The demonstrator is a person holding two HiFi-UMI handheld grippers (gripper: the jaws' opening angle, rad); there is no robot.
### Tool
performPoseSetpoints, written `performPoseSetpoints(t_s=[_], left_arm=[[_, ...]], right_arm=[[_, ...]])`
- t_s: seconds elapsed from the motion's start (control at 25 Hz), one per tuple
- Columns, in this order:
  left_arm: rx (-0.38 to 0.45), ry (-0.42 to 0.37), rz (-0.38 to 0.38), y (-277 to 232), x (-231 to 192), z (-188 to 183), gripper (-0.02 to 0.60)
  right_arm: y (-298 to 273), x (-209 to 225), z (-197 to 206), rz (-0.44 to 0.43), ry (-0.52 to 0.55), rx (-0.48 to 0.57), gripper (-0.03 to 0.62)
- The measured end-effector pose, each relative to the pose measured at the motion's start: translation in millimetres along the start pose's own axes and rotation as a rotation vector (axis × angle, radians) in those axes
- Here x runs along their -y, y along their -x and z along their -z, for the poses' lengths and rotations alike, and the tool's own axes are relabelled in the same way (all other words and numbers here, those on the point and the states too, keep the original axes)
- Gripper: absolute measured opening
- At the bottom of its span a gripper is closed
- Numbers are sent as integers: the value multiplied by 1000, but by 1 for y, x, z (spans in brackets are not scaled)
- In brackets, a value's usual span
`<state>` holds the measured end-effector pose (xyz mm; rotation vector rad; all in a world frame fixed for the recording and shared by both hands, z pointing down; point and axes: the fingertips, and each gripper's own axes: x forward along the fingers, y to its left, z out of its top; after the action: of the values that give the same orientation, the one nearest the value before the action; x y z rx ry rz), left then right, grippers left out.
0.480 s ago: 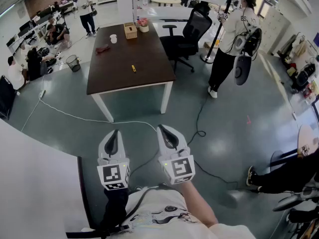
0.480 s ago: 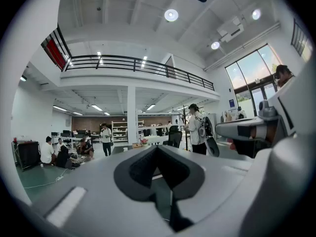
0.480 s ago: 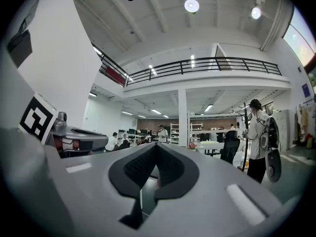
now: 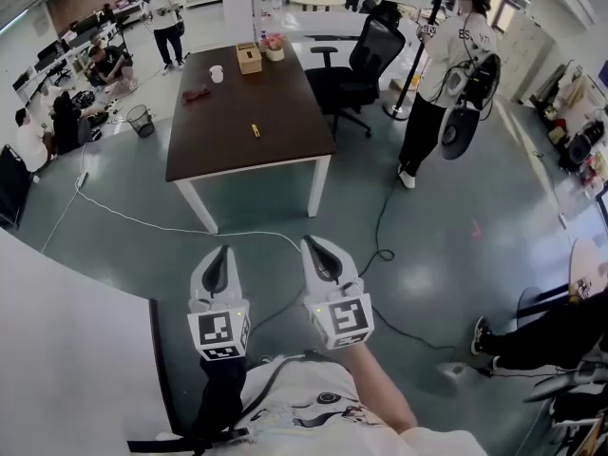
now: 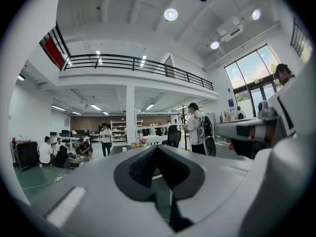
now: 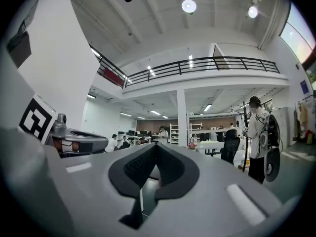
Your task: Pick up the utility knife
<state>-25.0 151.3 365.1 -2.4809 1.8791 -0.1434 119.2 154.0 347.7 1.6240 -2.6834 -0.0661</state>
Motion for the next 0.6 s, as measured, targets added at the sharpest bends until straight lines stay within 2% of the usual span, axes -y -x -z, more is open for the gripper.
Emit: performPoseSetpoints(t_s=[0.2,0.6], left_arm=[[-11,-4,10,-3,8,1,-2],[-63,9,-4,-5,28,19,-2]], right_arm=[[1,10,2,17,-28,-13,0],[21,26,25,-32,-52,-78,1]])
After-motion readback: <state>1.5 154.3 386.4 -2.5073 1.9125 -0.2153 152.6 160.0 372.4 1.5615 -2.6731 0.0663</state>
